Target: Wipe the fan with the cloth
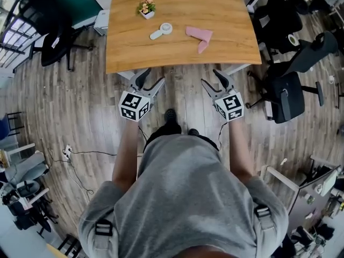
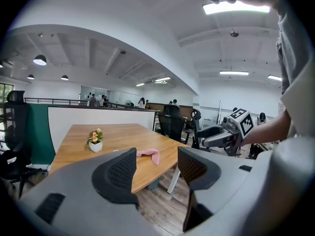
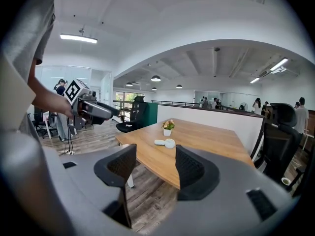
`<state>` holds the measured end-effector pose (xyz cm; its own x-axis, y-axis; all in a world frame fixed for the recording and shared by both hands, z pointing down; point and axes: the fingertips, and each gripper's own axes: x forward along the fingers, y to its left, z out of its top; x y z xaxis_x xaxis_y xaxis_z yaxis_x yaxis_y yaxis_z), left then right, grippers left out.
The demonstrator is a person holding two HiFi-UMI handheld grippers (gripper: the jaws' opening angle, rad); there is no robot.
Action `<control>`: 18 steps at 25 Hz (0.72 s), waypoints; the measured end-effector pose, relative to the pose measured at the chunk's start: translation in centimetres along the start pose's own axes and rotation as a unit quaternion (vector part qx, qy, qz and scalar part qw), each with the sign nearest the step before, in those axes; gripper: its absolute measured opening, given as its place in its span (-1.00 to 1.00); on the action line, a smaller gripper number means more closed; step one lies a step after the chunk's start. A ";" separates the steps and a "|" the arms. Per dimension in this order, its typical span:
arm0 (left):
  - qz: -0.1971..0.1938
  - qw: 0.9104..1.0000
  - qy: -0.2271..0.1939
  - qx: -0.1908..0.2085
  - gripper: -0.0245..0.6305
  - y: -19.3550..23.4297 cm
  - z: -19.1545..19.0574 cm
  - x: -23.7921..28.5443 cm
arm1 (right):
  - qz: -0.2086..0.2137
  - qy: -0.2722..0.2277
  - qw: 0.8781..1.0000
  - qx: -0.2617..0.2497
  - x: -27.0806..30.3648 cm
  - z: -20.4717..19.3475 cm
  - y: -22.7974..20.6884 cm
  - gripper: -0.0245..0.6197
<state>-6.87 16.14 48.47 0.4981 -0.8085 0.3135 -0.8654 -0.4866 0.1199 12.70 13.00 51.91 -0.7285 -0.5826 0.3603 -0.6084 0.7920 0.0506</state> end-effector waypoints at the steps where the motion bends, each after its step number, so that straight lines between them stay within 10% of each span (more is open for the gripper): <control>1: -0.004 1.000 0.002 0.001 -0.12 0.4 0.0 0.2 | -0.004 0.001 1.000 0.002 0.2 0.0 -0.1 -0.12; 18: -0.043 0.999 0.007 0.012 -0.12 5.3 0.5 2.2 | -0.055 0.009 0.998 0.023 3.7 0.2 -0.9 -0.14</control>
<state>-10.35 11.65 49.33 0.5688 -0.7595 0.3157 -0.8184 -0.5610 0.1246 10.52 10.08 53.04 -0.6511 -0.6616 0.3721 -0.6984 0.7142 0.0478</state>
